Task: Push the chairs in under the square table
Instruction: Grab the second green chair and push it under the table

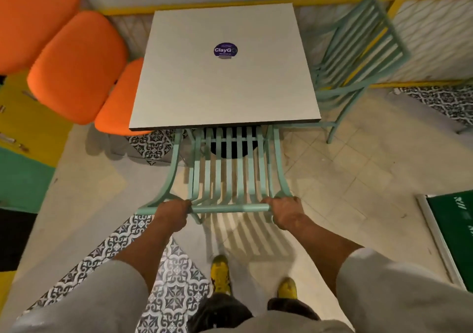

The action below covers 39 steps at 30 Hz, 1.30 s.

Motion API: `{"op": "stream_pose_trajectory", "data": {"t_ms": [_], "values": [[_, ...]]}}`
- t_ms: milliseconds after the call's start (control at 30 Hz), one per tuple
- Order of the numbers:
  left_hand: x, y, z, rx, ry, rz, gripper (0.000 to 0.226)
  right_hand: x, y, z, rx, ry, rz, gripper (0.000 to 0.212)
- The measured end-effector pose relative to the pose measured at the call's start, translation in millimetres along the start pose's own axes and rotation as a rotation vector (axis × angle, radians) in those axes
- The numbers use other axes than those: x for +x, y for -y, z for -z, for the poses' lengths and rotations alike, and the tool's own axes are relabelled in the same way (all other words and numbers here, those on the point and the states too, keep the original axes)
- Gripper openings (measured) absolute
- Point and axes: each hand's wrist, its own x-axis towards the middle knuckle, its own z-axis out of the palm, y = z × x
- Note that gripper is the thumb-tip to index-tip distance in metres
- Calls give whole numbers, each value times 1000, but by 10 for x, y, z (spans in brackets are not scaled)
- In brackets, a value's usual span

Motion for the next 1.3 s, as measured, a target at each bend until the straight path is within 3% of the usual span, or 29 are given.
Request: {"op": "stream_pose_trajectory", "data": {"t_ms": [400, 1300], "values": [[-30, 158, -220, 103, -57, -178, 34, -120, 163, -151, 31, -8, -159, 50], [-355, -39, -229, -33, 1, 18, 32, -344, 132, -195, -4, 38, -116, 57]]}}
